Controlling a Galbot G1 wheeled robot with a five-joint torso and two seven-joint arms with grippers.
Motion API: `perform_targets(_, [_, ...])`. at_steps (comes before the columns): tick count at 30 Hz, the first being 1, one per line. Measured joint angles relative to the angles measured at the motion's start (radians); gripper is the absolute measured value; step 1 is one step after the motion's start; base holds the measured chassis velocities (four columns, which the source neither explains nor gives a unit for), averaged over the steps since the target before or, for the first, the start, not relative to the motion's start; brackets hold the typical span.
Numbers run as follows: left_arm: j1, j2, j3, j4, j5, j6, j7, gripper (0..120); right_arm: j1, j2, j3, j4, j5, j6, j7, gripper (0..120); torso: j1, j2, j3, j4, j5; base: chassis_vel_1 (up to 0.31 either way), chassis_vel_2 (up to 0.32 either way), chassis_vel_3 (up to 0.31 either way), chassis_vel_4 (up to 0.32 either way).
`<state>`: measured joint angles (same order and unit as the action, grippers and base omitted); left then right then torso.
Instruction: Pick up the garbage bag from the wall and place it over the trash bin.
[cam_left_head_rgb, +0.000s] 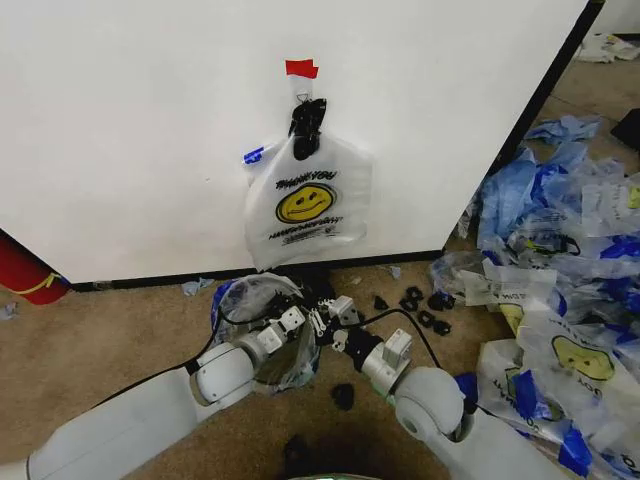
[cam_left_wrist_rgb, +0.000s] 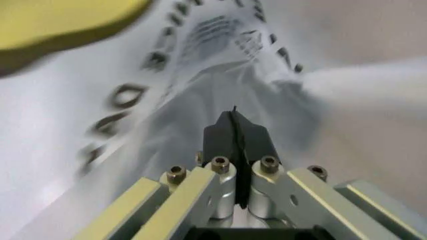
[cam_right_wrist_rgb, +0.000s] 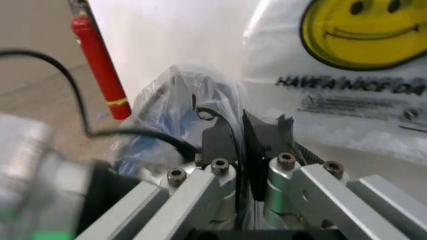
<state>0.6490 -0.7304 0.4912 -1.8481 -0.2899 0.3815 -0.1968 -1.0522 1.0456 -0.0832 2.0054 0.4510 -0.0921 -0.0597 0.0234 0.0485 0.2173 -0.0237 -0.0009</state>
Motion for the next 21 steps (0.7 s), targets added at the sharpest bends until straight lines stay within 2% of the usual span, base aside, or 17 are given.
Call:
perform_targets(15, [0.034,0.086,-0.038,-0.088,-0.013,-0.005,-0.003,0,0.010,0.023,0.027,-0.065,0.008,0.014,0.001,0,0.000,0.000,0.000,0.0000,-0.0001,0.000,0.000,0.000,0.000])
perform_targets(19, [0.078,0.154,-0.092,-0.138,-0.026,-0.017,-0.004,0,0.009,0.028,0.058,-0.103,0.008,0.029,0.000,0,0.000,0.000,0.000,0.0000,-0.0002,0.000,0.000,0.000,0.000])
perform_targets(21, [0.088,0.166,-0.111,-0.148,-0.031,-0.018,-0.004,0,0.008,0.029,0.063,-0.108,0.011,0.031,-0.001,0,0.000,0.000,0.000,0.0000,-0.0003,0.000,0.000,0.000,0.000])
